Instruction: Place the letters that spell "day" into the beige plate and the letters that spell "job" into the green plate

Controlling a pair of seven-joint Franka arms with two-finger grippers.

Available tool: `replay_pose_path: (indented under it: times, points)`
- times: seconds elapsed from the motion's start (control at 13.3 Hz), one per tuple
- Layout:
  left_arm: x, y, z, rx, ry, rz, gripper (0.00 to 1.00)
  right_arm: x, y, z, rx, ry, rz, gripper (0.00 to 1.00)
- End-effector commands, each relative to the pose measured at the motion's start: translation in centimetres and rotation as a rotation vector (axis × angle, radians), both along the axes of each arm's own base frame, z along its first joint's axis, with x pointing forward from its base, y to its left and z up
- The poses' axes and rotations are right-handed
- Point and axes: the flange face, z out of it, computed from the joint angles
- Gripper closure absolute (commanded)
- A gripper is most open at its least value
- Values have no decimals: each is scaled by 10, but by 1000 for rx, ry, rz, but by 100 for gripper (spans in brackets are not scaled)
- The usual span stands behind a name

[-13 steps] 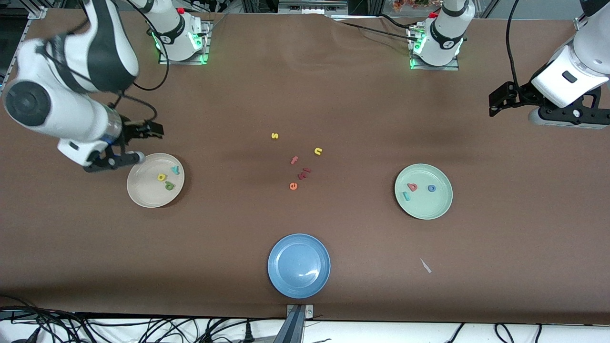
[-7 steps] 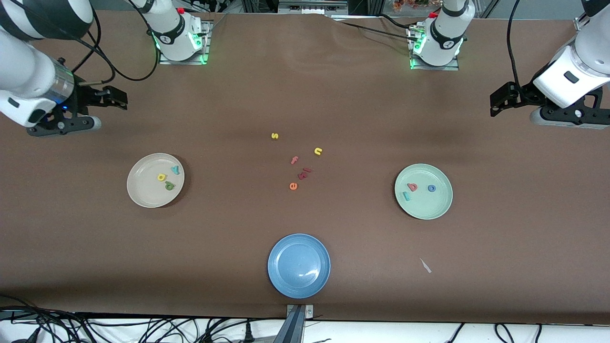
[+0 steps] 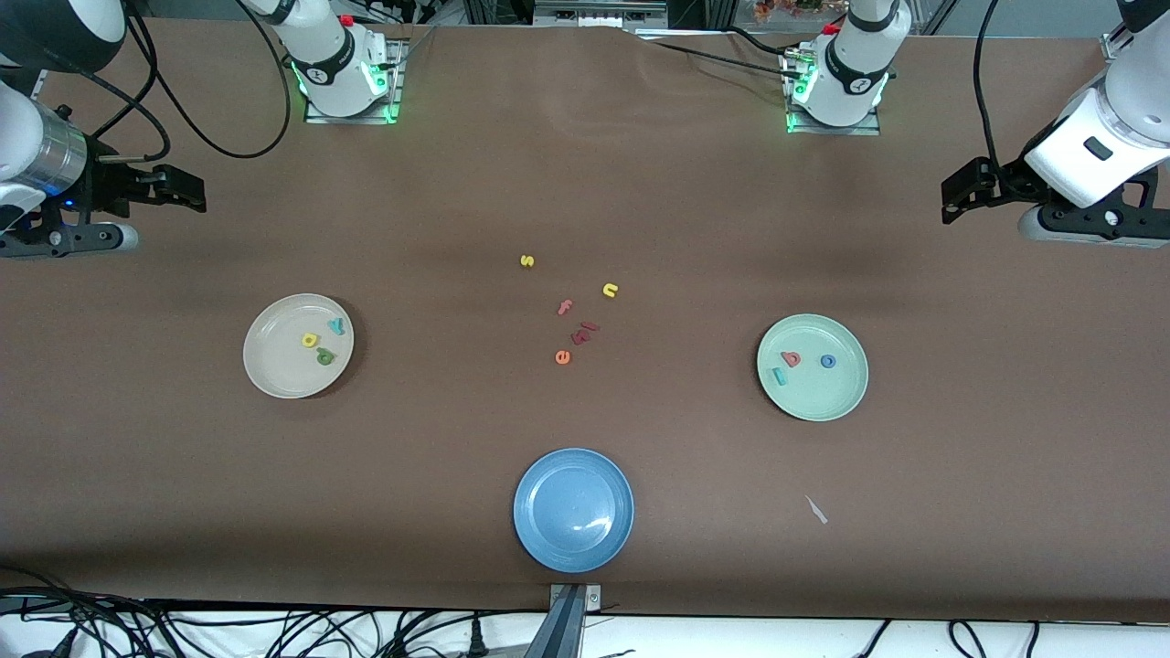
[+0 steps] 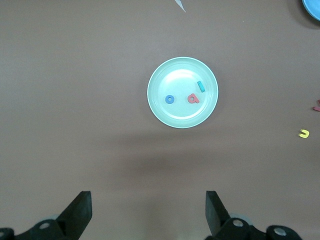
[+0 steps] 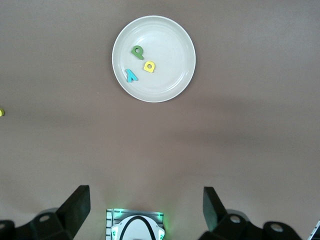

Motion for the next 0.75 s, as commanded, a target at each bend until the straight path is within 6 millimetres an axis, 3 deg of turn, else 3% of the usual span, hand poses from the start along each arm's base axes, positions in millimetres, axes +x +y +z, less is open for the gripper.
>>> replay_pose_path:
  times: [0.0,0.68]
  points:
    - [-4,3,3,-8,10,14,0,8,2,6,1,-13,-11,0]
    - [-5,4,3,-7,16,9,0,10,-2,6,3,-15,-20,0]
